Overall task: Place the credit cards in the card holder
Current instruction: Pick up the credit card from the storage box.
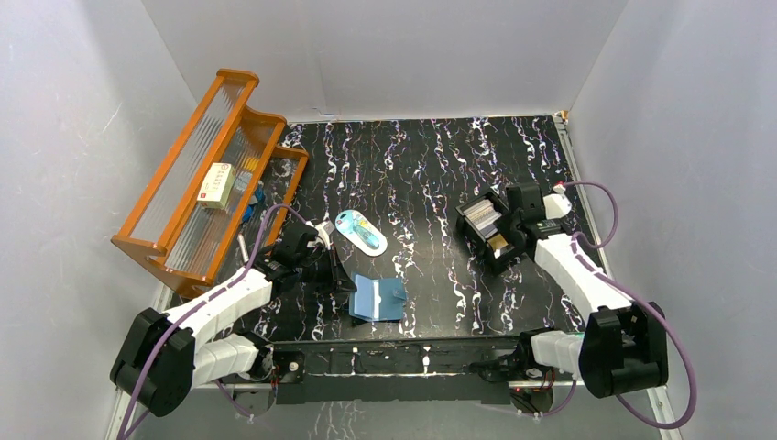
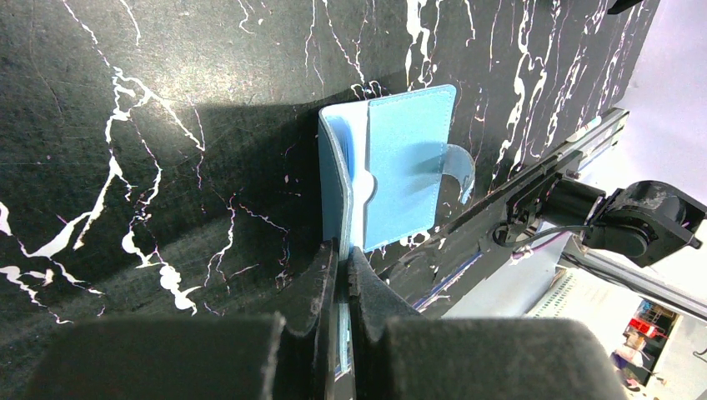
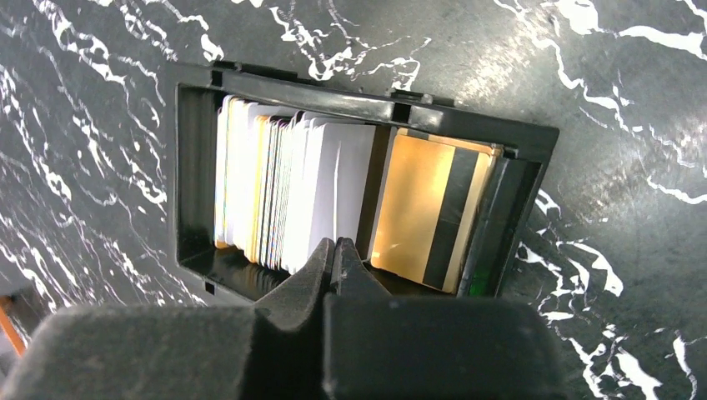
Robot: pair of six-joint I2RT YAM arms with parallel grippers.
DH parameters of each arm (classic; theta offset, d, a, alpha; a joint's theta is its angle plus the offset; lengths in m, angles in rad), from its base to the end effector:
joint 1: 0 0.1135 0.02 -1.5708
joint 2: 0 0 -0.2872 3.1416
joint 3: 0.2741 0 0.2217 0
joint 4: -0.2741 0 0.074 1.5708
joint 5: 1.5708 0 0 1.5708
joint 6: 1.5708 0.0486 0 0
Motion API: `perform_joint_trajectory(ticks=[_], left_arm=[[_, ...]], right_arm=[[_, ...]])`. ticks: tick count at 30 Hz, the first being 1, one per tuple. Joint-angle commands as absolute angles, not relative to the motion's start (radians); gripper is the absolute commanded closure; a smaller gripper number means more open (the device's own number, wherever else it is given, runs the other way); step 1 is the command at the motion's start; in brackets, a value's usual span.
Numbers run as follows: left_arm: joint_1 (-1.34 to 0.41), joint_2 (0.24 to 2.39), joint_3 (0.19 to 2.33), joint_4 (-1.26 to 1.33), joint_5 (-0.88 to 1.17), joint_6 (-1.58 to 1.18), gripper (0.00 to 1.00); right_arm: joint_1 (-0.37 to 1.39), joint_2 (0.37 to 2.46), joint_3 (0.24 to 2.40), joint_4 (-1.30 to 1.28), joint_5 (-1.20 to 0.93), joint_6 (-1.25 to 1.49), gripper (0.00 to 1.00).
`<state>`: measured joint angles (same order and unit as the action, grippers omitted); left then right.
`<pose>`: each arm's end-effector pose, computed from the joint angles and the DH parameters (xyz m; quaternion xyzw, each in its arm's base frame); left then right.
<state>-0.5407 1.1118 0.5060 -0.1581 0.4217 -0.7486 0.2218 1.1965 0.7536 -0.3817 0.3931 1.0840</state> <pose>0.1508 -0.1137 0.2169 -0.0116 0.9030 -0.3846 0.1912 0.2131 0.0290 0.2563 0.4463 0.8000 0.0727 0.3944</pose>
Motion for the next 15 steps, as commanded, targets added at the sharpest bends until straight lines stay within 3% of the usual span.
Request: perform_joint_trajectory(ticks=[1, 8, 15], left_arm=[[-0.545, 1.103, 0.522, -0.171, 0.434, -0.753, 1.00], [-0.545, 1.095, 0.511, -0.172, 0.430, -0.759, 1.00], [-0.544, 1.088, 0.494, -0.137, 0.431, -0.769, 1.00]], right_arm=[[0.219, 1.106, 0.740, -0.335, 0.340, 0.960, 0.98], [0.219, 1.007, 0.789, -0.355, 0.281, 0.780, 1.00], [0.219, 0.853, 0.761, -0.225, -0.015, 0.610, 1.00]])
